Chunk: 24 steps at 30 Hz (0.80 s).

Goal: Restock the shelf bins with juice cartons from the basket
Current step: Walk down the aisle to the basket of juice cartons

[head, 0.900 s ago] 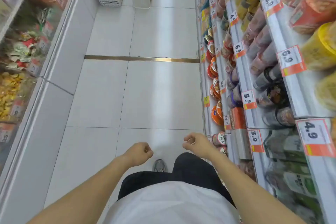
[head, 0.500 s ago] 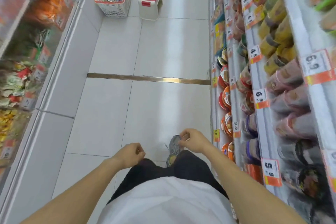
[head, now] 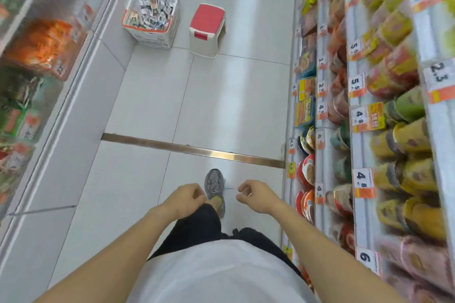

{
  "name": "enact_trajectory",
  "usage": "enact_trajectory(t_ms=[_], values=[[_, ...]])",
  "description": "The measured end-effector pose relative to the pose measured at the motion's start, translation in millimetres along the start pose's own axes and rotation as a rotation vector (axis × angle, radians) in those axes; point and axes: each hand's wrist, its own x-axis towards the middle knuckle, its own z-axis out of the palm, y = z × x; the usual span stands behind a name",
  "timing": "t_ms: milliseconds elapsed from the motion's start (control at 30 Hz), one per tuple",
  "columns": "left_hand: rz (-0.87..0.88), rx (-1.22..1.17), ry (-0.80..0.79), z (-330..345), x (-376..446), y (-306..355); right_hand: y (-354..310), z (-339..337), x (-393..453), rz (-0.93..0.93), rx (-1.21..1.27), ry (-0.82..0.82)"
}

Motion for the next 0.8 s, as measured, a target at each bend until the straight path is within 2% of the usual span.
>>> enact_trajectory(t_ms=[267,467,567,700,800], values=[[0.062,0.094,-0.044,-165,140,112,-60,-169,97,0.06,0.159,0.152],[0.074,0.073,-0.045,-263,251,193,-89,-279,205,0.055,0.154,0.104],[0.032,0.072,-0.009,-310,299,226,-106,-344,261,0.035,0.104,0.066],[-0.001,0.06,-0.042,-372,353,272,-140,-434,320,0.036,0.11,0.072],[0.015,0.03,0.03,-416,398,309,-169,-500,363,0.026,0.062,0.07]])
